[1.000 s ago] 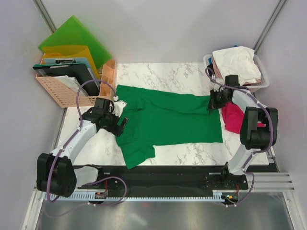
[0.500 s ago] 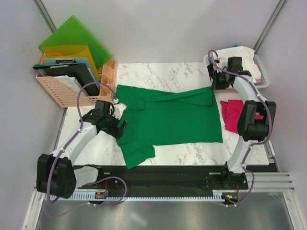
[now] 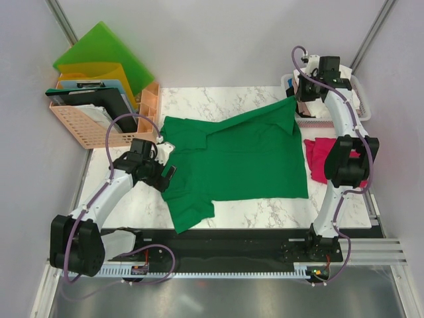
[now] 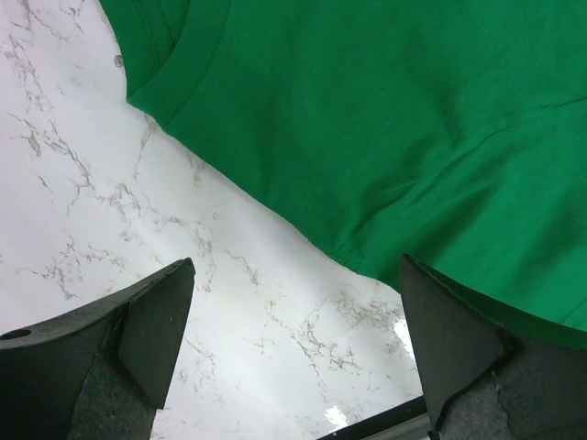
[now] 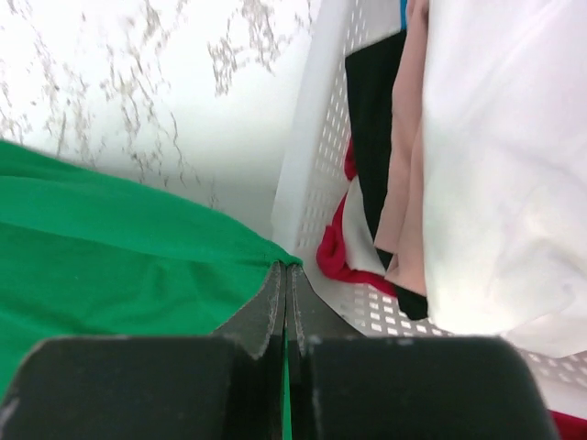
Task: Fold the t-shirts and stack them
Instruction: Fold the flattened tshirt in 1/3 of the way
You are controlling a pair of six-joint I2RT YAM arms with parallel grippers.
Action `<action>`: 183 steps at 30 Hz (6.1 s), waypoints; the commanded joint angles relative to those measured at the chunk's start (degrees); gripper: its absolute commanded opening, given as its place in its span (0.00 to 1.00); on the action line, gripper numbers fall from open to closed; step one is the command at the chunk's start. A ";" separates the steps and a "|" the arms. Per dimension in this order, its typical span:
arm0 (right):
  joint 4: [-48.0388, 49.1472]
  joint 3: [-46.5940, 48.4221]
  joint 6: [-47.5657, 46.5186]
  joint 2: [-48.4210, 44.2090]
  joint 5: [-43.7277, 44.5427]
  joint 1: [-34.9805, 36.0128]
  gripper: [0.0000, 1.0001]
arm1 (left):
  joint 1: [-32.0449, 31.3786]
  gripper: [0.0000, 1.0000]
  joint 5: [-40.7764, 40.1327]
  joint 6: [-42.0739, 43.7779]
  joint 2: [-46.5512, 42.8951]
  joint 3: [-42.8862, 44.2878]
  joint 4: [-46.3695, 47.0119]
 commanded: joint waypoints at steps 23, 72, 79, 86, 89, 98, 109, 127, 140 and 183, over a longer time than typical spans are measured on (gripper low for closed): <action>3.95 -36.00 -10.72 -17.43 -4.51 -0.43 0.27 | 0.01 0.99 0.64 2.58 0.46 0.07 0.55; -5.56 16.13 7.65 25.11 2.87 -8.78 0.98 | 0.10 1.00 -17.91 6.36 -33.64 -14.44 16.20; -1.42 10.14 6.77 23.79 2.43 -8.69 0.98 | 0.10 1.00 -16.85 6.10 -34.61 -14.44 14.00; -3.44 14.69 2.99 26.42 5.33 -6.85 0.98 | 0.10 1.00 -16.76 6.27 -35.93 -15.49 13.12; -6.60 18.65 1.94 29.40 4.98 -5.97 0.98 | 0.10 1.00 -16.94 6.45 -35.49 -15.67 12.41; -6.61 24.01 4.48 34.07 8.93 -3.24 0.98 | 0.10 1.00 -15.88 5.92 -33.64 -14.44 12.32; -4.68 25.35 5.98 36.10 9.64 -3.24 0.98 | 0.19 1.00 -15.27 6.01 -33.12 -14.70 11.71; 6.75 0.68 5.18 -11.08 10.08 -1.66 0.98 | 0.19 1.00 -10.26 5.74 -30.22 -15.05 10.92; -8.67 -37.13 -4.90 -42.11 1.58 -4.38 0.98 | 0.19 1.00 -10.17 3.82 -26.99 -12.60 9.43; 11.41 -31.70 2.37 -6.10 -8.74 -2.45 0.60 | 0.19 0.99 6.88 -1.20 26.02 14.30 19.53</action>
